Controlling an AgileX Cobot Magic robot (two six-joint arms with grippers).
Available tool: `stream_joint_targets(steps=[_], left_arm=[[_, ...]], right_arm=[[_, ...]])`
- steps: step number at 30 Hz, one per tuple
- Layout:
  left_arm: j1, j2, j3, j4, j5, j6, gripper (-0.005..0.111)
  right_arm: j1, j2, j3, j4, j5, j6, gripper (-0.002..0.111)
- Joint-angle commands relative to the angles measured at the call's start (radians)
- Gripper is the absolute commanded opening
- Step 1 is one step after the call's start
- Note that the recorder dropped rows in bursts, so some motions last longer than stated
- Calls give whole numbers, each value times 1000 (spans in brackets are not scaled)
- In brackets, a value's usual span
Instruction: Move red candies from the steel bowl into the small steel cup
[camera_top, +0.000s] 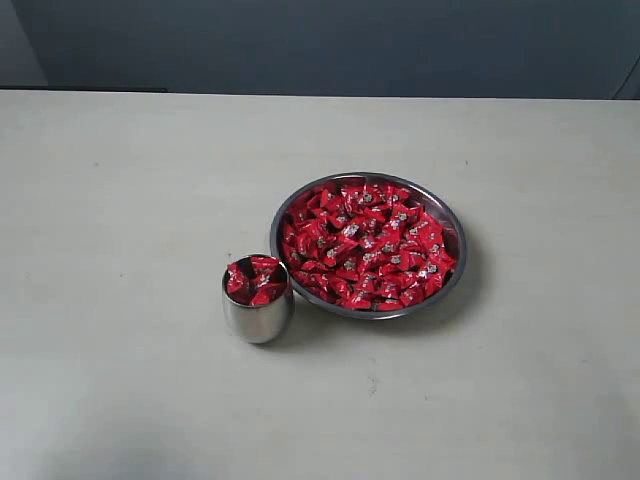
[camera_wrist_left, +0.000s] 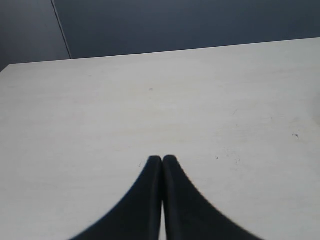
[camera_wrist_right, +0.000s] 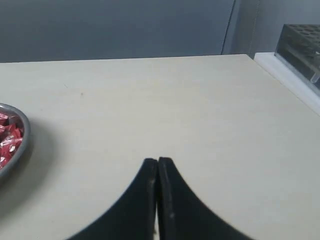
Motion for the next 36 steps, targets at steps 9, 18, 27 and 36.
stream_joint_targets(steps=[9,18,27,36], left_arm=[[-5,-5,2,2,-10,-2,0],[-5,-5,2,2,-10,-2,0],[-5,-5,2,2,-10,-2,0],[-5,-5,2,2,-10,-2,0]], right_arm=[[11,-57,1,46,54,-8,0],[13,-57,1,49,56,-8,0],[13,-57,1,49,54,-8,0],[13,-57,1,49,54,-8,0]])
